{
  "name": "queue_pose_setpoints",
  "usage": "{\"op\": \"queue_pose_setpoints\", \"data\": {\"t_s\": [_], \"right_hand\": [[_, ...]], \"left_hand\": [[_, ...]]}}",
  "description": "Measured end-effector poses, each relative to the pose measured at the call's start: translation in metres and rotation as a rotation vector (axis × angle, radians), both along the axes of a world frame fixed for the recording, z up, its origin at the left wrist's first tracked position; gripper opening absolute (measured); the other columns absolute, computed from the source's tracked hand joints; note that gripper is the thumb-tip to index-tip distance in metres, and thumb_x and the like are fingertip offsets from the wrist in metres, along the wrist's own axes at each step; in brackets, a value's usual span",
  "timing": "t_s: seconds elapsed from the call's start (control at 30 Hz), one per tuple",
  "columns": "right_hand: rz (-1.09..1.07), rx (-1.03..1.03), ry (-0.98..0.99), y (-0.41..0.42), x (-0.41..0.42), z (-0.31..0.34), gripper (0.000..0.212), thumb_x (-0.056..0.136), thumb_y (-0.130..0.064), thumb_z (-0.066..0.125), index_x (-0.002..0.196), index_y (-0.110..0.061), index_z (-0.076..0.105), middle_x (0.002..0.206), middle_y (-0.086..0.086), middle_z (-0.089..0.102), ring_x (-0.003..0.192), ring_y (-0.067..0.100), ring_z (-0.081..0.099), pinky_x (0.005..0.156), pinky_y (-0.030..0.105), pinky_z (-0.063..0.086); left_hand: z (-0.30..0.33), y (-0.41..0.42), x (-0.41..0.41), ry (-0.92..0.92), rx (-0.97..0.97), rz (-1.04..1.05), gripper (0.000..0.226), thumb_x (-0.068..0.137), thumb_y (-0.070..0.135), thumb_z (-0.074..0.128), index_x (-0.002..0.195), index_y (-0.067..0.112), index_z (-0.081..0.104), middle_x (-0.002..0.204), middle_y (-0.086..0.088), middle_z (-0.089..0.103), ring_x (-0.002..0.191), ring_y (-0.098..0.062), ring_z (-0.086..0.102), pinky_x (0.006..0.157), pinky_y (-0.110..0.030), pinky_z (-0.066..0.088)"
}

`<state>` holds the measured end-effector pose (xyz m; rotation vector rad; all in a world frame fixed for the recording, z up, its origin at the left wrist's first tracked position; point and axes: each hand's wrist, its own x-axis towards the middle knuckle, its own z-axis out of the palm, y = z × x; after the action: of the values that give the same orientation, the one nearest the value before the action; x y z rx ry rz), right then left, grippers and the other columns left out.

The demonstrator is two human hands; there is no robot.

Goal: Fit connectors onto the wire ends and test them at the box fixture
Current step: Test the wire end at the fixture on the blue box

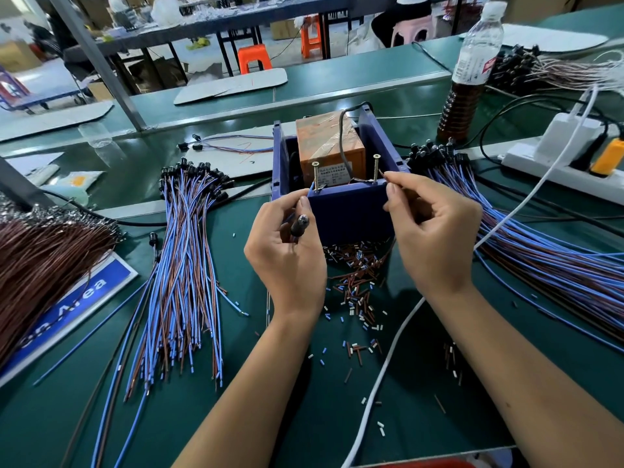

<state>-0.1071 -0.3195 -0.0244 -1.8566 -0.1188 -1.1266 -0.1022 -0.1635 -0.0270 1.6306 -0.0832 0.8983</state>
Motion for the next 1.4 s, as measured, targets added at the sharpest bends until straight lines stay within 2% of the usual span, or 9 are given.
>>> {"op": "queue_pose_setpoints", "data": {"t_s": [0.1, 0.23, 0.33, 0.43, 0.53, 0.63, 0.83, 1.17, 1.4], "right_hand": [[0.000, -0.027, -0.010, 0.0012, -0.0006, 0.0004, 0.018, 0.101, -0.012, 0.066, 0.112, -0.007, 0.080, 0.097, 0.001, 0.079, 0.086, 0.010, 0.076, 0.076, 0.029, 0.061], [-0.015, -0.056, -0.017, 0.0019, -0.0016, 0.0009, 0.018, 0.101, -0.010, 0.066, 0.111, -0.005, 0.080, 0.095, 0.003, 0.079, 0.086, 0.012, 0.076, 0.078, 0.027, 0.060], [-0.022, -0.058, -0.019, 0.0018, -0.0017, 0.0014, 0.018, 0.101, -0.010, 0.066, 0.110, -0.006, 0.080, 0.096, 0.002, 0.079, 0.086, 0.012, 0.076, 0.077, 0.029, 0.060], [-0.061, -0.057, -0.029, 0.0022, -0.0017, 0.0018, 0.017, 0.100, -0.008, 0.066, 0.108, -0.006, 0.081, 0.093, 0.000, 0.079, 0.080, 0.006, 0.071, 0.073, 0.021, 0.054], [-0.100, -0.058, -0.024, 0.0033, -0.0002, 0.0029, 0.017, 0.099, -0.008, 0.066, 0.107, -0.006, 0.081, 0.090, 0.000, 0.078, 0.077, 0.001, 0.064, 0.073, 0.014, 0.047], [-0.094, -0.075, -0.029, 0.0053, 0.0005, 0.0040, 0.015, 0.099, -0.009, 0.068, 0.106, -0.006, 0.081, 0.091, 0.000, 0.078, 0.077, 0.002, 0.065, 0.074, 0.013, 0.048], [-0.085, -0.065, -0.029, 0.0064, 0.0020, 0.0071, 0.012, 0.097, -0.010, 0.071, 0.102, -0.006, 0.081, 0.089, -0.002, 0.076, 0.076, 0.001, 0.064, 0.074, 0.010, 0.047], [-0.079, -0.050, 0.004, 0.0073, 0.0025, 0.0091, 0.014, 0.100, -0.009, 0.067, 0.098, -0.006, 0.080, 0.086, -0.006, 0.073, 0.077, 0.003, 0.065, 0.073, 0.013, 0.048], [-0.077, -0.058, 0.011, 0.0082, 0.0021, 0.0095, 0.014, 0.100, -0.009, 0.066, 0.098, -0.006, 0.079, 0.086, -0.007, 0.071, 0.077, 0.002, 0.064, 0.072, 0.010, 0.044]], "left_hand": [[-0.0014, 0.0012, 0.0007, -0.013, 0.010, -0.010, 0.012, 0.097, 0.010, 0.066, 0.099, 0.014, 0.078, 0.088, -0.001, 0.072, 0.078, -0.013, 0.065, 0.069, -0.032, 0.053], [-0.0025, 0.0018, 0.0022, -0.037, 0.026, 0.002, 0.012, 0.096, 0.009, 0.067, 0.099, 0.011, 0.078, 0.086, 0.000, 0.070, 0.079, -0.008, 0.064, 0.070, -0.026, 0.052], [-0.0029, 0.0013, 0.0030, -0.047, 0.020, 0.006, 0.012, 0.095, 0.008, 0.068, 0.098, 0.012, 0.078, 0.085, -0.001, 0.069, 0.075, -0.010, 0.062, 0.065, -0.030, 0.052], [-0.0029, 0.0012, 0.0026, -0.053, 0.026, 0.010, 0.012, 0.095, 0.008, 0.067, 0.097, 0.011, 0.079, 0.084, -0.001, 0.069, 0.074, -0.011, 0.062, 0.063, -0.032, 0.051], [-0.0018, 0.0016, 0.0023, -0.054, 0.029, 0.011, 0.014, 0.096, 0.009, 0.066, 0.100, 0.008, 0.080, 0.085, -0.002, 0.069, 0.074, -0.010, 0.060, 0.063, -0.028, 0.048], [-0.0007, 0.0014, 0.0018, -0.053, 0.038, 0.004, 0.013, 0.097, 0.008, 0.068, 0.102, 0.007, 0.080, 0.083, -0.004, 0.067, 0.072, -0.011, 0.059, 0.064, -0.023, 0.046], [0.0004, 0.0008, 0.0014, -0.033, 0.015, -0.030, 0.011, 0.094, 0.008, 0.073, 0.103, 0.009, 0.079, 0.085, -0.005, 0.069, 0.075, -0.018, 0.061, 0.065, -0.027, 0.049], [0.0018, 0.0014, 0.0019, -0.021, 0.023, -0.007, 0.009, 0.094, 0.008, 0.072, 0.100, 0.010, 0.079, 0.087, -0.002, 0.071, 0.079, 0.000, 0.060, 0.072, -0.015, 0.046], [0.0025, 0.0019, 0.0014, -0.027, 0.013, -0.025, 0.009, 0.095, 0.008, 0.072, 0.099, 0.010, 0.079, 0.087, -0.004, 0.071, 0.079, -0.007, 0.062, 0.071, -0.021, 0.050]]}}
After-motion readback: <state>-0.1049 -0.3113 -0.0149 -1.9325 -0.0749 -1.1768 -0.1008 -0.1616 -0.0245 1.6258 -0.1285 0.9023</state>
